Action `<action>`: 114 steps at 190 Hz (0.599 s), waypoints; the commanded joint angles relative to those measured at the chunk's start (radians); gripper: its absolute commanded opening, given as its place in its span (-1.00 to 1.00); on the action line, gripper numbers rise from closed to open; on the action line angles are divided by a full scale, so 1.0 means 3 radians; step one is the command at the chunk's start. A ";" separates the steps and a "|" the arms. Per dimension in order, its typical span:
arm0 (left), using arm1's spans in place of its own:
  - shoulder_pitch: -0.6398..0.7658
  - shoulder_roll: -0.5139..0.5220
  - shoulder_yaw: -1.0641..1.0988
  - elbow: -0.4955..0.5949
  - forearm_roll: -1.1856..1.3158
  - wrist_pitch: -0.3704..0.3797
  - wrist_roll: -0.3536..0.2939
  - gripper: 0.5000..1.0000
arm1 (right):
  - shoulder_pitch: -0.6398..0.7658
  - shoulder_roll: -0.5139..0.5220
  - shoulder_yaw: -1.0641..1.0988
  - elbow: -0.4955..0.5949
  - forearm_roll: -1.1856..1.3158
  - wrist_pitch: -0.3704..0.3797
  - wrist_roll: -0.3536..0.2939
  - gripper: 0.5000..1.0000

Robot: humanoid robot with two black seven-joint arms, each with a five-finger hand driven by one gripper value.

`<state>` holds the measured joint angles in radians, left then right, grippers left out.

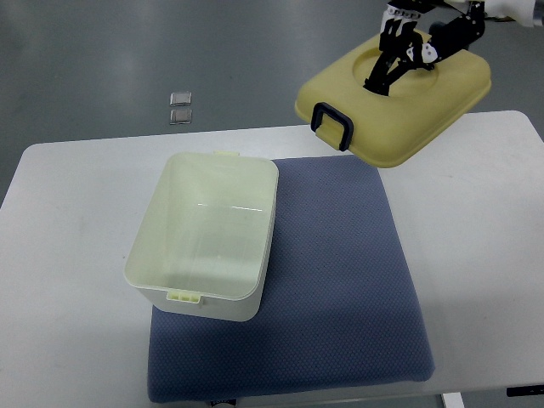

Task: Open white storage box with right hand
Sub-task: 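Lift the yellow lid off the white box with the right hand, then lower the held lid onto the blue cushion beside the box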

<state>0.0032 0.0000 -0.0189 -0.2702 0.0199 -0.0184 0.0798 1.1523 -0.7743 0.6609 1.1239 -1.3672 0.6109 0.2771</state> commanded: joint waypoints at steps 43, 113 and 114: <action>0.0000 0.0000 0.0007 0.0001 0.0000 0.0000 0.0000 1.00 | -0.0681 -0.0037 -0.0014 0.0007 -0.0070 0.0000 0.0002 -1.00; 0.0000 0.0000 0.0007 0.0001 0.0000 0.0000 0.0000 1.00 | -0.0845 0.0229 -0.0342 0.0007 -0.0126 0.0000 0.0002 -1.00; 0.0000 0.0000 0.0007 0.0001 0.0000 0.0000 0.0000 1.00 | -0.0845 0.0229 -0.0342 0.0007 -0.0126 0.0000 0.0002 -1.00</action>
<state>0.0031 0.0000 -0.0168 -0.2699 0.0199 -0.0184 0.0798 0.9028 -0.7367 0.5770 1.1252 -1.4048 0.6109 0.2777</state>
